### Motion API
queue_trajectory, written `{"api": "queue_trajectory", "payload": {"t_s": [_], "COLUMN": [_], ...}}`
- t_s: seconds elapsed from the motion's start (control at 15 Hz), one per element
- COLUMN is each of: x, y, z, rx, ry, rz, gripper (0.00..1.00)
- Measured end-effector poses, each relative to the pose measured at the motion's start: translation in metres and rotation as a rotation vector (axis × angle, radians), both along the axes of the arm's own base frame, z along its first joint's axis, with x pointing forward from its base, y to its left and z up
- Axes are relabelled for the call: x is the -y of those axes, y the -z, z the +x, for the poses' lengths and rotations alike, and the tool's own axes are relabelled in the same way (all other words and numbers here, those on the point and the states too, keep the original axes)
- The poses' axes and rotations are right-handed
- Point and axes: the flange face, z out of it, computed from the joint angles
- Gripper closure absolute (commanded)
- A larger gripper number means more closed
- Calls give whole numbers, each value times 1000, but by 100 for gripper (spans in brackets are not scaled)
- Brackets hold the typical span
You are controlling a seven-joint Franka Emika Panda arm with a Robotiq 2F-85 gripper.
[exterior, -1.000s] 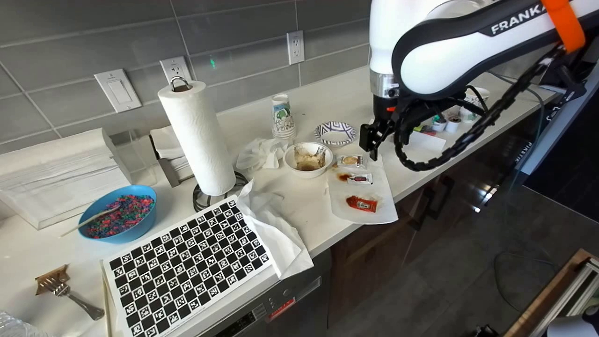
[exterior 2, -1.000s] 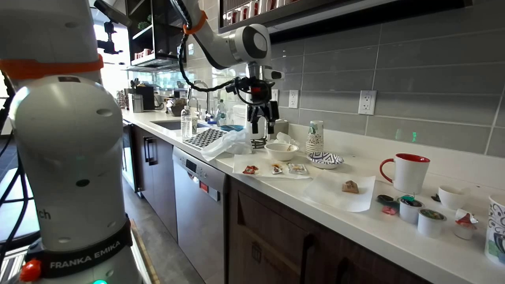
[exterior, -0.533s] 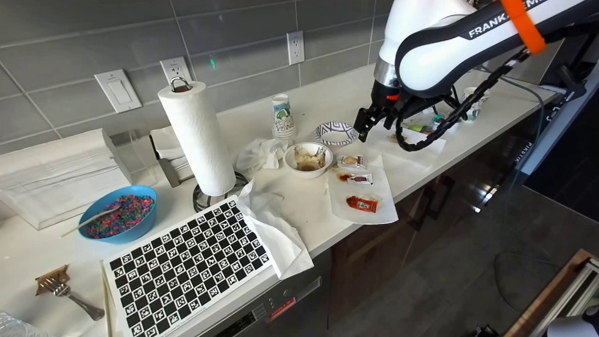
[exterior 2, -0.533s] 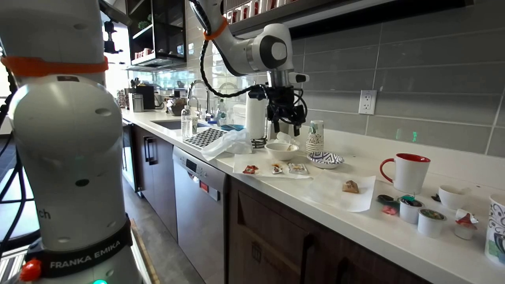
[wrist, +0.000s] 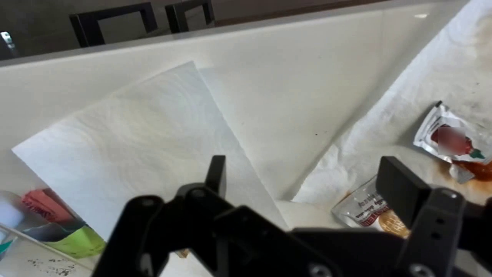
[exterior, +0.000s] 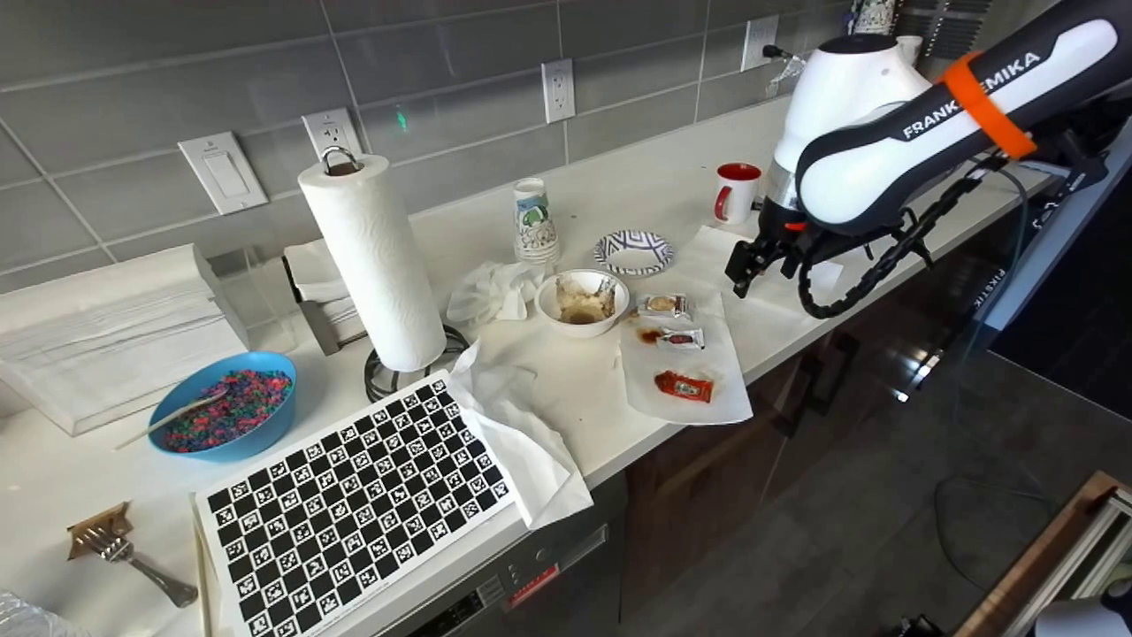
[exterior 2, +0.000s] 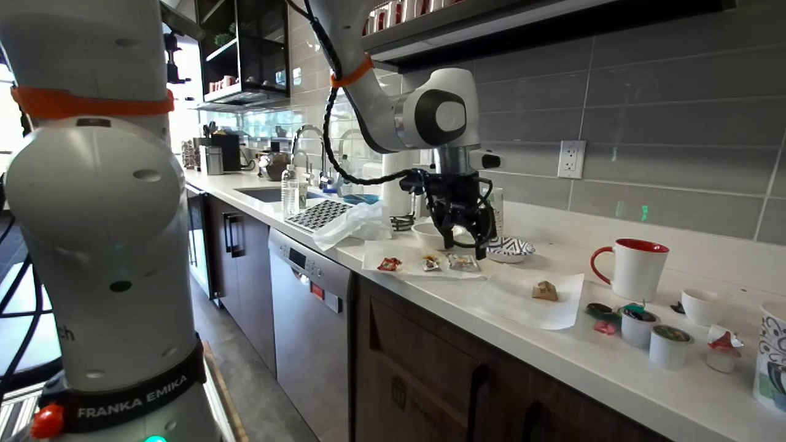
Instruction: Put the small tissue in the rubbish can
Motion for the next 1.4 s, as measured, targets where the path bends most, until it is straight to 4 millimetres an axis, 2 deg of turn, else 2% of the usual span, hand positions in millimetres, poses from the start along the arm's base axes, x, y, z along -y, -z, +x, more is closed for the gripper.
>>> {"api": "queue_trajectory", "payload": {"t_s": [0.53,0.67,1.07,1.4], "x": [-4,9,72,100], "y": [-4,-3,0,8], "z": [1,1,3,11], "rx": [9,9,70,145], "ry": [-3,4,5,-42], "rz": [-11,-45,-98,-75], "gripper": [0,0,0,0]}}
